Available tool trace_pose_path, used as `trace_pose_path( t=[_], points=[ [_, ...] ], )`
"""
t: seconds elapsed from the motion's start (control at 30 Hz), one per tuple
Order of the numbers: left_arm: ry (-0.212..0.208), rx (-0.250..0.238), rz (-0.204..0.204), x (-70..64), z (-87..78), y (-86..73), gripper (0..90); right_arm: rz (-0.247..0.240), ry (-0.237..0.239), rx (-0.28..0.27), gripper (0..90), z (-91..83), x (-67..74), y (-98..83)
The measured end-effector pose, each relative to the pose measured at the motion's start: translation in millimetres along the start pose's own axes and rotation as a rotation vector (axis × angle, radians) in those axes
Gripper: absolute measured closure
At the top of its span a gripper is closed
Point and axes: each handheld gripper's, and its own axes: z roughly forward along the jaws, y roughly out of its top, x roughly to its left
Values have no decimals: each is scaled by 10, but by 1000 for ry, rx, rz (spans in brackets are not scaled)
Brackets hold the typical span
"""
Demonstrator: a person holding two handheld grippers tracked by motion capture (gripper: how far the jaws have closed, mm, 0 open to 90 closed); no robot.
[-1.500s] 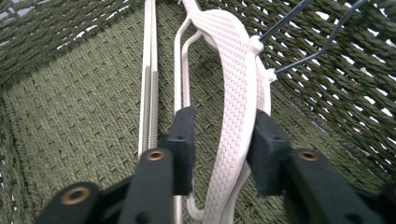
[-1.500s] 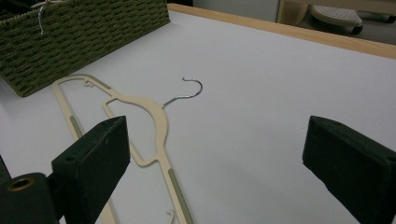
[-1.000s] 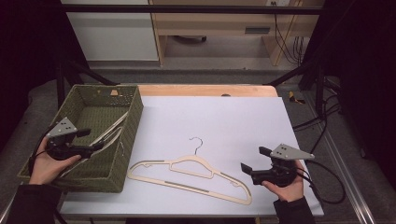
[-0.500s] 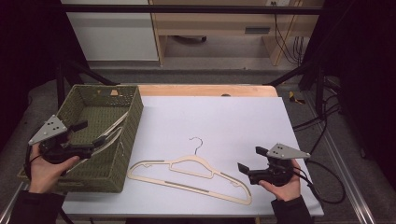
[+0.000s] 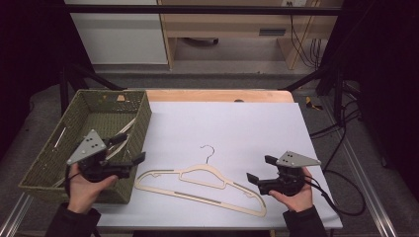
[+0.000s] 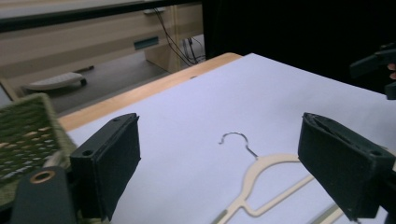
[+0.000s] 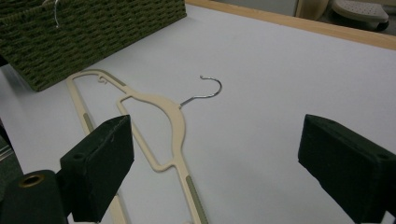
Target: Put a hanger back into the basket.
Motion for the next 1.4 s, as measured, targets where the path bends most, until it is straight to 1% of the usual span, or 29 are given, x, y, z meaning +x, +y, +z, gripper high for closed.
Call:
trace_pose_path(
  t=[0.1,0.17,0.2,0.27,0.3,0.33,0.4,0.43,0.47,0.5,0.53,0.57,0.6,0.63,0.67,0.8,0.87,0.9,0.93,0.97,1.0,1.03,1.07,1.1,1.17,1.23,1.33,1.37,1.4],
  points=[
    [-25,27,5,-111,147,-52,131,0,7,17,125,54,10,-13],
    [-46,42,-1,-184,263,-104,131,-6,11,27,130,83,10,-19],
    [-46,42,-1,-184,263,-104,131,-6,11,27,130,83,10,-19],
    [-46,56,5,-222,326,-146,131,-13,16,37,141,115,14,-29],
    [-58,73,2,-254,381,-194,132,-22,20,57,157,156,18,-43],
    [-58,73,2,-254,381,-194,132,-22,20,57,157,156,18,-43],
    [-72,80,-10,-287,428,-254,132,-38,23,79,175,204,23,-63],
    [-78,101,-5,-308,464,-289,132,-54,31,106,218,256,29,-84],
    [-78,101,-5,-308,464,-289,132,-54,31,106,218,256,29,-84],
    [-85,109,-7,-323,497,-321,132,-64,38,121,248,315,31,-107],
    [-87,118,-5,-330,515,-336,132,-61,42,138,260,346,34,-119],
    [-87,118,-5,-330,515,-336,132,-75,45,153,285,380,32,-133],
    [-87,125,-2,-338,534,-352,132,-75,45,153,285,380,32,-133],
    [-91,133,-3,-344,551,-367,132,-85,43,183,316,449,32,-162],
    [-95,139,-4,-349,566,-381,132,-85,43,183,316,449,32,-162],
    [-102,157,1,-362,616,-430,132,-105,68,220,373,587,37,-226],
    [-104,163,-1,-356,635,-450,131,-126,77,259,430,680,48,-282],
    [-102,165,-4,-355,642,-460,131,-126,77,259,430,680,48,-282],
    [-102,169,-5,-356,651,-469,131,-129,71,272,454,705,52,-300],
    [-103,172,-4,-356,659,-475,131,-135,70,288,466,726,54,-315],
    [-103,175,-8,-362,674,-484,130,-150,69,313,499,758,55,-344],
    [-103,175,-8,-362,674,-484,130,-150,69,313,499,758,55,-344],
    [-103,179,-3,-365,678,-486,130,-158,67,320,520,776,58,-358],
    [-103,179,-2,-370,683,-487,130,-149,63,335,539,789,71,-369],
    [-113,182,0,-384,698,-491,130,-179,71,360,585,823,66,-399],
    [-114,183,-1,-387,704,-493,130,-175,70,367,590,831,72,-407],
    [-128,199,-4,-397,731,-506,130,-203,80,363,651,826,82,-417],
    [-128,199,-4,-397,731,-506,130,-203,89,364,674,825,88,-419],
    [-131,202,-4,-401,739,-510,130,-203,89,364,674,825,88,-419]
  ],
)
